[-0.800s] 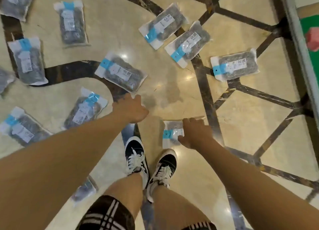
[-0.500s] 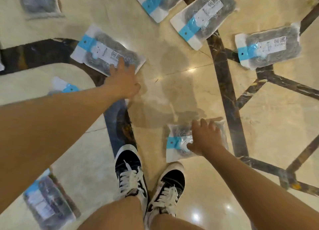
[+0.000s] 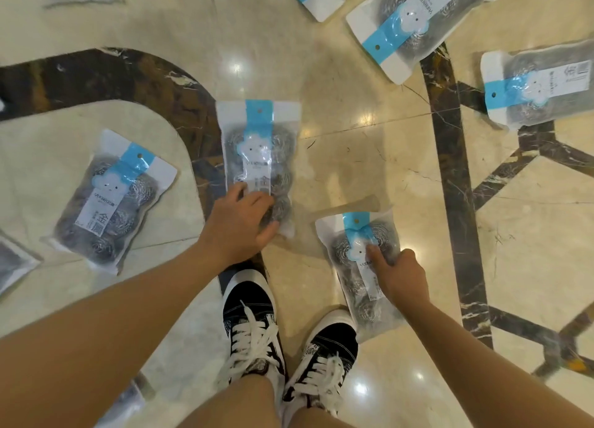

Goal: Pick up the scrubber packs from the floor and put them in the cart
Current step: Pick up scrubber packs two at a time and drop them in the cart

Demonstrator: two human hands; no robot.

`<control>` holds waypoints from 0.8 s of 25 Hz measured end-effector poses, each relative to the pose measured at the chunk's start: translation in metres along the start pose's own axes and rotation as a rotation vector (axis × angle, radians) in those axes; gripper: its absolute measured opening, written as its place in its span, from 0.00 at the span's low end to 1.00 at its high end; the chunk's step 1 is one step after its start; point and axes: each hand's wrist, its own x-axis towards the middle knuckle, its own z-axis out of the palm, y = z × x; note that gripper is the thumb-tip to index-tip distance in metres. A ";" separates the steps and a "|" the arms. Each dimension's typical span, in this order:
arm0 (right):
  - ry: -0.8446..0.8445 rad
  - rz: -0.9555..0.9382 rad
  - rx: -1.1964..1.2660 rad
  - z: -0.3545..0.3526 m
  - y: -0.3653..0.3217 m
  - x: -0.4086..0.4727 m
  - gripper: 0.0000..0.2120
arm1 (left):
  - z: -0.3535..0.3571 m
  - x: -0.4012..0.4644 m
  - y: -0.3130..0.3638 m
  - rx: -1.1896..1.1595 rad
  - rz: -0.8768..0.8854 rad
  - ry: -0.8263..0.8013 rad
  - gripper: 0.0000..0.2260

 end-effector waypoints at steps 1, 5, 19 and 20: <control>0.013 -0.001 0.047 0.002 -0.001 0.000 0.35 | 0.008 -0.009 -0.001 -0.015 0.014 0.016 0.21; 0.054 0.024 0.104 0.003 0.002 0.010 0.34 | 0.022 -0.012 -0.002 -0.309 -0.498 0.093 0.27; -0.112 -0.083 0.526 -0.069 -0.012 -0.096 0.23 | -0.081 -0.076 0.081 -0.940 -0.841 -0.053 0.21; -0.118 -0.091 0.557 -0.084 -0.019 -0.120 0.24 | -0.106 -0.091 0.088 -0.989 -0.857 -0.021 0.21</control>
